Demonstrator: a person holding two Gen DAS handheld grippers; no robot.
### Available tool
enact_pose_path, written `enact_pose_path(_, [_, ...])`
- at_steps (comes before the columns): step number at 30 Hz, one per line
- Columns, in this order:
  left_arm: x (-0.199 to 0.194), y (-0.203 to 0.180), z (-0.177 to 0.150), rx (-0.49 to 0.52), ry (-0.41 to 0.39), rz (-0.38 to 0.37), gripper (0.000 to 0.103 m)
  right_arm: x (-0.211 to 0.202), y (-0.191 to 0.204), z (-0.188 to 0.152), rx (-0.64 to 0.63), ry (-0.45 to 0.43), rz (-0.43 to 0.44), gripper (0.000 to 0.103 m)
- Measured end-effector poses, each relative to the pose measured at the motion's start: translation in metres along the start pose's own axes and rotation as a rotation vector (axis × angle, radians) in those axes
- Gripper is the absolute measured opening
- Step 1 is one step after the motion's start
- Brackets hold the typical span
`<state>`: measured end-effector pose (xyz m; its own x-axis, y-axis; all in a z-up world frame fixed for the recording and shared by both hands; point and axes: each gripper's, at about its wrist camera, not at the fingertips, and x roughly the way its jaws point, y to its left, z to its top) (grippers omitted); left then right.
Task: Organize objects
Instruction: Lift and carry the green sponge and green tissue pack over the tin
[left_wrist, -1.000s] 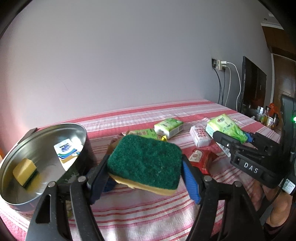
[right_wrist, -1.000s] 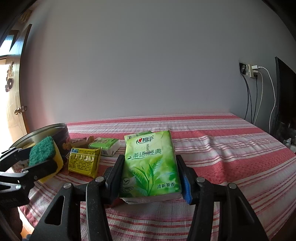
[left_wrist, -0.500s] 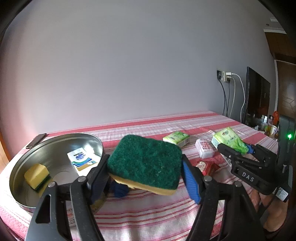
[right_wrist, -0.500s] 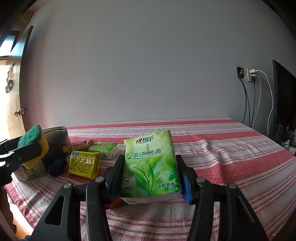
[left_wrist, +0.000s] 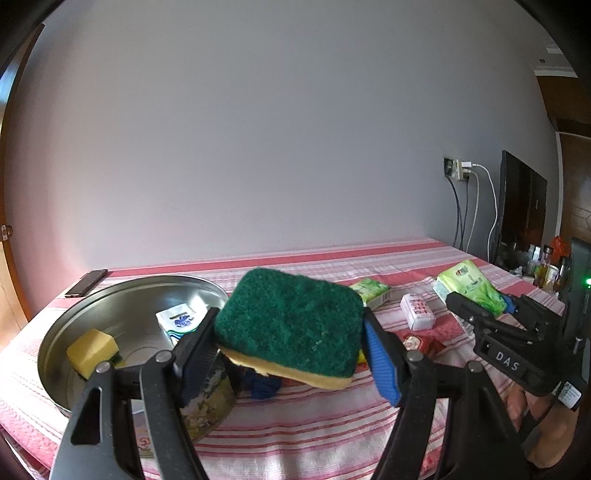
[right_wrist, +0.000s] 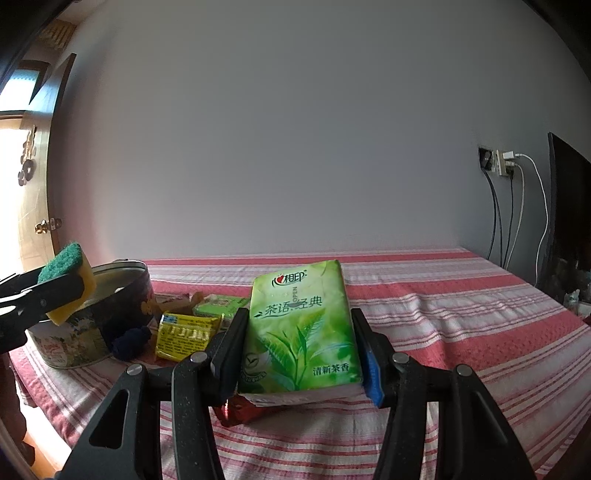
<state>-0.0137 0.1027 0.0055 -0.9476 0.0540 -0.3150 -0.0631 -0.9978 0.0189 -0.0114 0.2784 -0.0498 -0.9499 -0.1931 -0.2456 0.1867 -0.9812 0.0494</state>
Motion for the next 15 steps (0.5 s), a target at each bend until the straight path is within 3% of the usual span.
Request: enact_pose_path(15, [-0.011, 0.019, 0.005, -0.034, -0.029, 0.043, 0.073, -0.015, 0.018, 0.018, -0.031, -0.042, 0.043, 0.055])
